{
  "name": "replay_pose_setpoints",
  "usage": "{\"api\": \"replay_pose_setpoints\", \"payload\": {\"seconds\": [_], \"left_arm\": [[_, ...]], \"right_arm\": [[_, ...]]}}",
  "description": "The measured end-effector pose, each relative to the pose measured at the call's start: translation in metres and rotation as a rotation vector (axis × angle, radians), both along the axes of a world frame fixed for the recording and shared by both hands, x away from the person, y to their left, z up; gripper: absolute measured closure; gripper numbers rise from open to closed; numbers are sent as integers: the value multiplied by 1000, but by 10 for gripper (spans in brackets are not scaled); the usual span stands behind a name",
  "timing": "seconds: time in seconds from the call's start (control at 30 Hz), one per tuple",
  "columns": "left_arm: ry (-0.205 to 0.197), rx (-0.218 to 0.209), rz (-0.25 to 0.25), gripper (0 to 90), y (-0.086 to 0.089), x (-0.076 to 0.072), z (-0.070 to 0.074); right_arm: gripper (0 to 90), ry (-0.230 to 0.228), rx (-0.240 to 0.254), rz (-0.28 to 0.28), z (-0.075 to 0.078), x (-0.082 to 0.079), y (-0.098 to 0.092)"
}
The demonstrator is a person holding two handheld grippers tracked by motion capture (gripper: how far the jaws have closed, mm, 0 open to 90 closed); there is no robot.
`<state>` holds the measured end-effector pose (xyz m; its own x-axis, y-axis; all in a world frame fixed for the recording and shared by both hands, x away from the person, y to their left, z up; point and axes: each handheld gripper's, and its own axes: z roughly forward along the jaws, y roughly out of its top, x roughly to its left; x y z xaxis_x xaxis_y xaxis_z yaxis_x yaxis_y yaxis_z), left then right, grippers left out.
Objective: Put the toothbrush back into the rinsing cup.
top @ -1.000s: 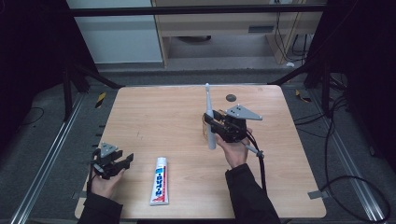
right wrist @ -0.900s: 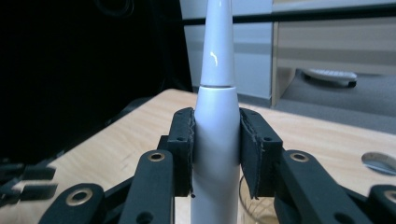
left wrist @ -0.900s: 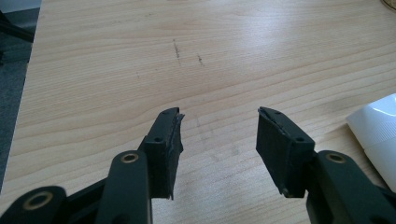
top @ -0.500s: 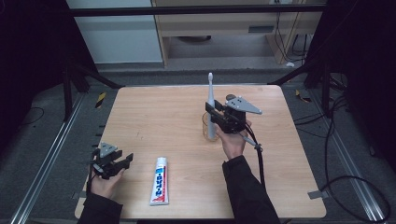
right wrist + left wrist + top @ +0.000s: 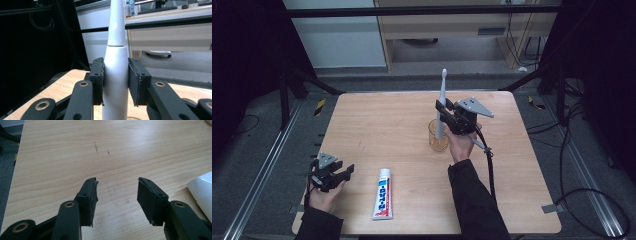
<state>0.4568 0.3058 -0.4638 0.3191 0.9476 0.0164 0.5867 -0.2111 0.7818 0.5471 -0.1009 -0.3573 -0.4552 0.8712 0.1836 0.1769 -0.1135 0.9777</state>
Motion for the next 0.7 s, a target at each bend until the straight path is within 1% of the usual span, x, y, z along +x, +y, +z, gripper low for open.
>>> {"api": "replay_pose_setpoints", "payload": {"seconds": [0.03, 0.1, 0.13, 0.17, 0.23, 0.4, 0.5, 0.6, 0.7], "left_arm": [[0, 0, 1, 494, 0, 0, 0], [0, 0, 1, 494, 0, 0, 0], [-1, -1, 2, 494, 0, 0, 0], [-1, -1, 2, 494, 0, 0, 0], [-1, -3, 2, 494, 1, 0, 0], [-1, -1, 1, 494, 1, 0, 0], [-1, -1, 1, 494, 1, 0, 0], [-2, -3, 1, 494, 1, 0, 0], [0, -2, 0, 494, 1, 0, 0]], "right_arm": [[674, -9, 1, -15, 1, 3, -1], [674, -12, 3, -23, 1, 5, -2], [674, -16, 2, -39, 1, 9, -3], [674, -16, 2, -39, 1, 9, -3], [674, -24, -5, -59, 0, 13, -5], [674, -16, -9, -77, -5, 20, -7], [674, -17, -8, -90, -10, 27, -9], [674, -7, -9, -96, -13, 31, -9], [674, 10, -19, -106, -20, 36, -9]]}}
